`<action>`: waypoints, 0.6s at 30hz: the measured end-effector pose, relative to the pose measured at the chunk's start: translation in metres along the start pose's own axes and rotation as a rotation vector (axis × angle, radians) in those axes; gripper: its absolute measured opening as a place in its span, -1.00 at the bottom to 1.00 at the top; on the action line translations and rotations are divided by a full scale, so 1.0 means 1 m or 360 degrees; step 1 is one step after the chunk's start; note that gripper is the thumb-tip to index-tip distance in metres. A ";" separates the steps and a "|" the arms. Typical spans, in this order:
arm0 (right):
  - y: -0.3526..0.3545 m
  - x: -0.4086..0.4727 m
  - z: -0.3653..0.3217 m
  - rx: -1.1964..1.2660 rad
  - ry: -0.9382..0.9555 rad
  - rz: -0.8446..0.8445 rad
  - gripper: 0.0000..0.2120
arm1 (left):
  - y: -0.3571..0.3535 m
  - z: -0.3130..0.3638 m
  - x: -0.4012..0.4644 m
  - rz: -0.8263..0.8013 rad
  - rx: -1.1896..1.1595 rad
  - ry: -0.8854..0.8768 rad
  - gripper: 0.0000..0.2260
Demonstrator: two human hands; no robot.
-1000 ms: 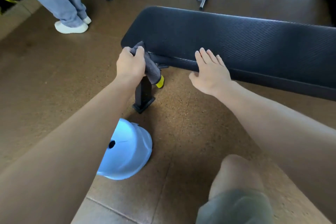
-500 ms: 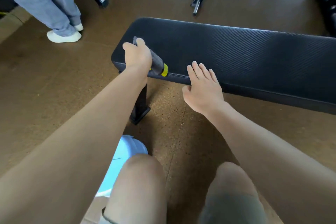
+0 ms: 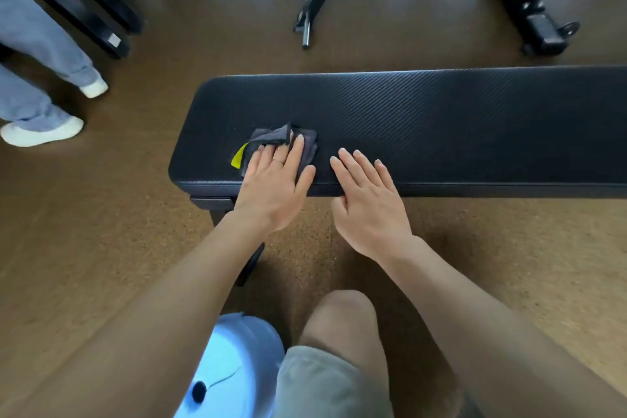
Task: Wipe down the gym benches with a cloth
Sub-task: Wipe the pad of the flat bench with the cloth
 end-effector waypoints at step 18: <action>0.018 0.051 0.000 -0.0086 0.0044 0.0552 -0.64 | 0.006 -0.003 0.006 -0.0092 0.0008 -0.0276 -0.50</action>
Point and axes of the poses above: each hand's wrist, its own x-axis towards the middle knuckle, its own y-axis out of the back of the hand, z = x × y, the point moved 4 cm from there along x, towards the middle knuckle, and after that the axes turned 5 degrees about z, right-handed, at the moved point
